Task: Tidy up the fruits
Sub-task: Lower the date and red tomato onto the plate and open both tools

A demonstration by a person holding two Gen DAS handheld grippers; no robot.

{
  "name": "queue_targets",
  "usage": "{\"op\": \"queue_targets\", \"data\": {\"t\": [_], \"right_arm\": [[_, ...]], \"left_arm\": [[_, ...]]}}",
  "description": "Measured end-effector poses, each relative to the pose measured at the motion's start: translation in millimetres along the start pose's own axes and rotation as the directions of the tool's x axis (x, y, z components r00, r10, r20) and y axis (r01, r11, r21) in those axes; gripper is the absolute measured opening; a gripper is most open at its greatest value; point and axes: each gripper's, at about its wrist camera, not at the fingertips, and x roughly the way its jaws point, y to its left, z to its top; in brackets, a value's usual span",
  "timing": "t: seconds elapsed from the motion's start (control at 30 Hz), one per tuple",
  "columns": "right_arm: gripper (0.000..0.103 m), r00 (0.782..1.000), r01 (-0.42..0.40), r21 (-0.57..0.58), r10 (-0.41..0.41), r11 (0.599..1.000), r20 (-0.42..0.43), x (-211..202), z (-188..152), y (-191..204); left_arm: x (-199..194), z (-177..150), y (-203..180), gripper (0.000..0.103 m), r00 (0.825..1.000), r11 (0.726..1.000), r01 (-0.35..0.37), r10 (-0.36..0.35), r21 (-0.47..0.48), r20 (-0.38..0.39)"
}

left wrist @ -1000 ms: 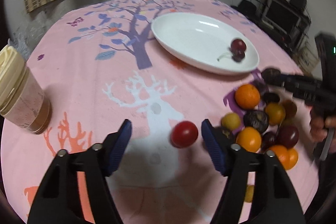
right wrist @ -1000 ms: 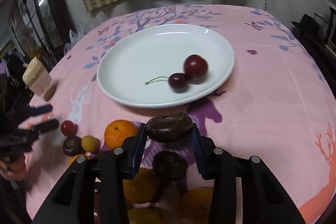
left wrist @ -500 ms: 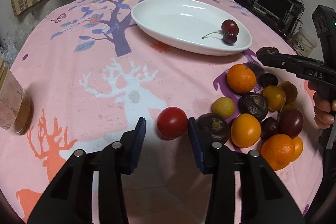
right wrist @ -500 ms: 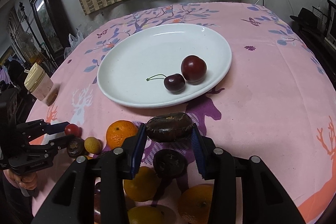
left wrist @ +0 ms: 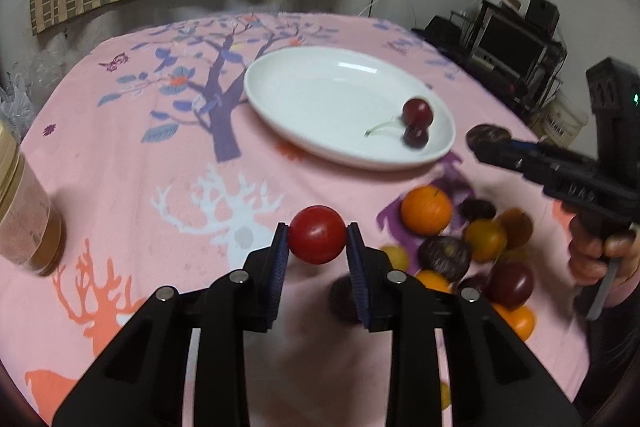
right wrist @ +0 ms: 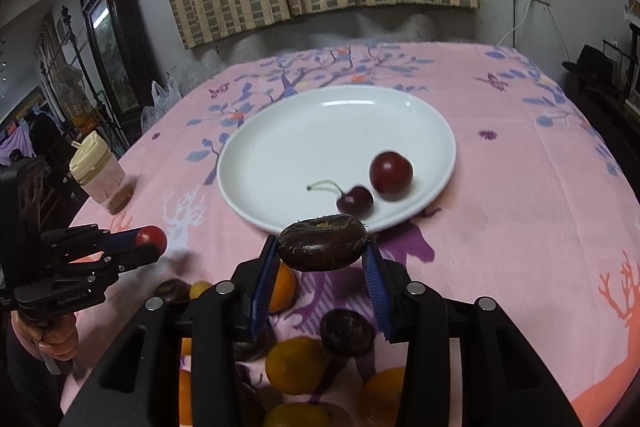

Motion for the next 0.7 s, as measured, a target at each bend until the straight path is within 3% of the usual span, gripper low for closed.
{"op": "queue_targets", "data": {"t": [0.23, 0.4, 0.43, 0.47, 0.53, 0.6, 0.7], "right_arm": [[0.043, 0.999, 0.043, 0.052, -0.044, 0.998, 0.016, 26.3, 29.0, -9.5], [0.044, 0.998, 0.052, 0.076, -0.051, 0.996, -0.022, 51.0, 40.3, -17.8], [0.045, 0.998, 0.058, 0.073, -0.056, 0.996, -0.026, 52.5, 39.8, -17.3], [0.054, 0.998, 0.055, 0.07, -0.053, 0.996, -0.027, 53.0, 39.2, -16.5], [0.058, 0.998, 0.057, 0.061, -0.056, 0.996, -0.018, 48.3, 38.4, -13.4], [0.061, 0.998, 0.055, 0.053, -0.055, 0.997, -0.005, 39.0, 38.1, -11.2], [0.063, 0.998, 0.053, 0.063, -0.055, 0.997, 0.024, 18.4, 33.4, -11.1]], "left_arm": [[39.5, 68.0, -17.2, 0.029, 1.0, 1.0, -0.006, 0.006, 0.005, 0.028], [79.0, 95.0, -22.0, 0.031, 0.999, 0.999, -0.036, 0.035, -0.039, -0.016], [80.3, 95.3, -22.6, 0.035, 0.999, 0.998, -0.042, 0.042, -0.043, -0.016], [79.0, 95.2, -23.6, 0.053, 0.999, 0.998, -0.051, 0.051, -0.042, -0.008], [68.8, 92.8, -23.2, 0.078, 0.996, 0.996, -0.084, 0.085, -0.038, 0.024], [53.9, 90.0, -21.7, 0.089, 0.992, 0.993, -0.108, 0.11, -0.039, 0.055], [31.5, 80.5, -14.7, 0.093, 0.992, 0.993, -0.097, 0.101, -0.07, 0.069]]}}
